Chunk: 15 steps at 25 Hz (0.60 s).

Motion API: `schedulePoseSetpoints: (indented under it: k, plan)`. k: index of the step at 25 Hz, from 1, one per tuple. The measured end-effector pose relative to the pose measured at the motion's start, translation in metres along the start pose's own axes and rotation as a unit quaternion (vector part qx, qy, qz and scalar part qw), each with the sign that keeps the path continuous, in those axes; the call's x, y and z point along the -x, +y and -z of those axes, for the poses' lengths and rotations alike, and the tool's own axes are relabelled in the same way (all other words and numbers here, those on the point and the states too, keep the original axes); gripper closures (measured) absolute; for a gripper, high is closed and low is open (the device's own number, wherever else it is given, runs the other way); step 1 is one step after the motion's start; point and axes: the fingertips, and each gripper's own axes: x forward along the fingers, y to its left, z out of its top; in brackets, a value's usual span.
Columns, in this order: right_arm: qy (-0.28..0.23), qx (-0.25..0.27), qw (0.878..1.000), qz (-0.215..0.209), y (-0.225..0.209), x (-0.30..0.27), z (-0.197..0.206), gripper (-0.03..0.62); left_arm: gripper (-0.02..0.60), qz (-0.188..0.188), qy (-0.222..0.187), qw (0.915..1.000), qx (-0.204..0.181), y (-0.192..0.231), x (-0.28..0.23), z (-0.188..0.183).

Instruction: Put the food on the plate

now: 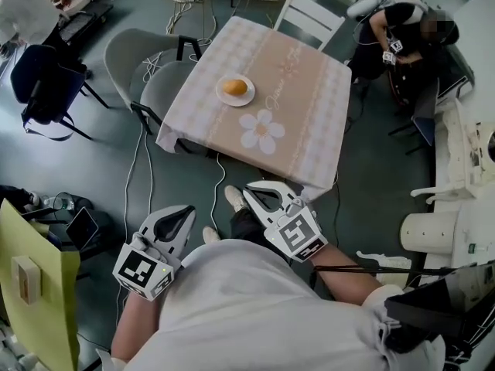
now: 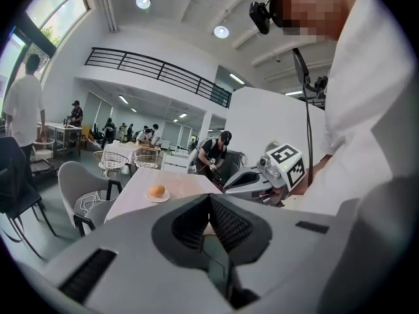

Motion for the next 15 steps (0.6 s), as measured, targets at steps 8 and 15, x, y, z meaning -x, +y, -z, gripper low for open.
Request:
schedulePoseSetpoints:
  k: [8,15]
  plan:
    - [-0.013,0.012,1.000,-0.013,0.022,0.001,-0.011,0.582,0.572,0.001,-0.001,0.9999,-0.010,-0.006,0.012,0.012]
    - [-0.015,0.019,1.000,-0.015,0.027,0.002,-0.013,0.582,0.572,-0.010,0.001,0.9999,0.011,-0.007,0.015,0.010]
